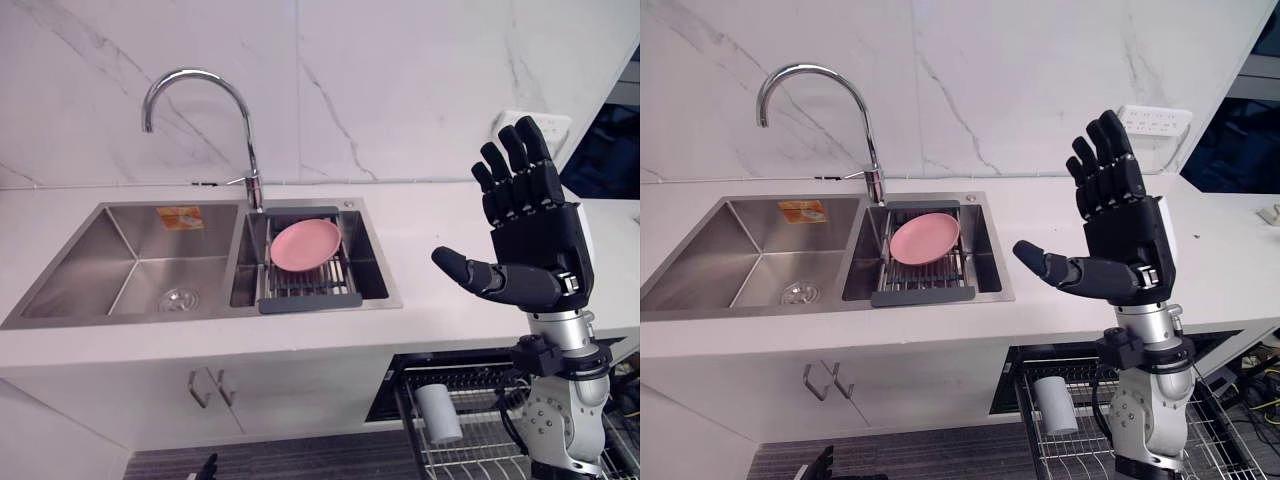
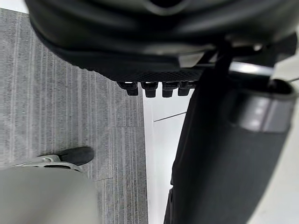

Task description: Walk over to the sink, pick up the cup, carry it to the dishwasher, place the cup inside the dishwasher, then close the dishwasher door

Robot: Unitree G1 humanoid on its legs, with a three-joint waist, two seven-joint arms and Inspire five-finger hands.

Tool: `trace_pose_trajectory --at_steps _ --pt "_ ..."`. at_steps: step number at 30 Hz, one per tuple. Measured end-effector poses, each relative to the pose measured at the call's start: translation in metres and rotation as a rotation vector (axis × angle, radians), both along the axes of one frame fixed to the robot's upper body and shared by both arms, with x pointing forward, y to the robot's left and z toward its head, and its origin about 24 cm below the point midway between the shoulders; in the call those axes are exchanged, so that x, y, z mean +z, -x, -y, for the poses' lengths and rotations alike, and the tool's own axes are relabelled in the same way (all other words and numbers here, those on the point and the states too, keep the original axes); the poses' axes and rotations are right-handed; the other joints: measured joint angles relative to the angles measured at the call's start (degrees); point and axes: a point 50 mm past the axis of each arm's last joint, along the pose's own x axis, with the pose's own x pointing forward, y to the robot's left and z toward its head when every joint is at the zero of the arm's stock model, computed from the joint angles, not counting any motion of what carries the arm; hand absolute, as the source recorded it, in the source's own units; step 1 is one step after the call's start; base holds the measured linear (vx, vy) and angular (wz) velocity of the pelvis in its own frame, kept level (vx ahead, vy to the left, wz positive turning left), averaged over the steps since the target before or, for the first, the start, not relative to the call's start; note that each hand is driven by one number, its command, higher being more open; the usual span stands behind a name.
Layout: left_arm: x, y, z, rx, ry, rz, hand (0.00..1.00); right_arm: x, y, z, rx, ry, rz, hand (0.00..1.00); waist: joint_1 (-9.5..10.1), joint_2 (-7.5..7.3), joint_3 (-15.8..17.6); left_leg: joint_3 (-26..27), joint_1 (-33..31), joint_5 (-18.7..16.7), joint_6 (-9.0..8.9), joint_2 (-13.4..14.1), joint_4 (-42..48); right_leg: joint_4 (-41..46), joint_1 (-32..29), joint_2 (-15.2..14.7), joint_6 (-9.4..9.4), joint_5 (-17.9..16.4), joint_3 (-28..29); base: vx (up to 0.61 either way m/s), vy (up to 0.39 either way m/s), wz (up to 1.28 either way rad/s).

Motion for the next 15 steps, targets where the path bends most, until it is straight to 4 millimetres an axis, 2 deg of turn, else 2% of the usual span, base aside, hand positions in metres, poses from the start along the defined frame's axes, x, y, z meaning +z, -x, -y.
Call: trace_pose_trajectory --at_steps 6,8,9,12,15 --pt "-0.002 0.002 0.0 0.048 0.015 -0.028 1.0 -0.001 -0.002 -0.008 0.048 0.01 -0.001 1.0 -0.06 0.38 0.43 0.23 -0.68 1.22 -0.56 0.07 -0.37 -3.22 0.73 0.28 -0.11 -0.35 1.37 -0.14 -0.039 -0.04" --pt "-0.003 0.002 0.0 0.054 0.016 -0.034 1.0 -0.002 -0.003 -0.011 0.065 0.015 -0.001 1.0 -0.11 0.24 0.88 0.46 -1.15 2.22 -1.04 0.0 -0.43 -4.07 0.62 0.19 0.55 -1.49 1.59 -0.16 -0.086 -0.03" --pt "-0.003 0.004 0.0 0.056 0.016 -0.042 1.0 -0.004 -0.003 -0.01 0.069 0.017 -0.01 1.0 -0.48 0.72 1.32 0.08 -1.07 2.94 -1.45 0.33 -0.44 -4.09 0.73 0.7 0.07 -1.81 1.07 -0.15 -0.084 0.11" --pt "-0.005 0.009 0.002 0.062 0.022 -0.064 1.0 -0.01 -0.005 -0.008 0.066 0.005 -0.037 1.0 -1.2 1.17 1.31 -0.61 -1.28 3.6 -1.78 1.16 -0.44 -4.2 0.99 1.64 0.31 -2.11 0.14 -0.1 -0.069 0.15" --pt "-0.005 0.009 0.001 0.061 0.02 -0.065 1.0 -0.012 -0.006 -0.009 0.072 0.004 -0.046 1.0 -1.26 1.06 1.41 -0.88 -1.66 3.71 -1.75 1.48 -0.43 -4.49 0.97 1.87 0.5 -1.94 -0.23 -0.02 -0.035 0.07"
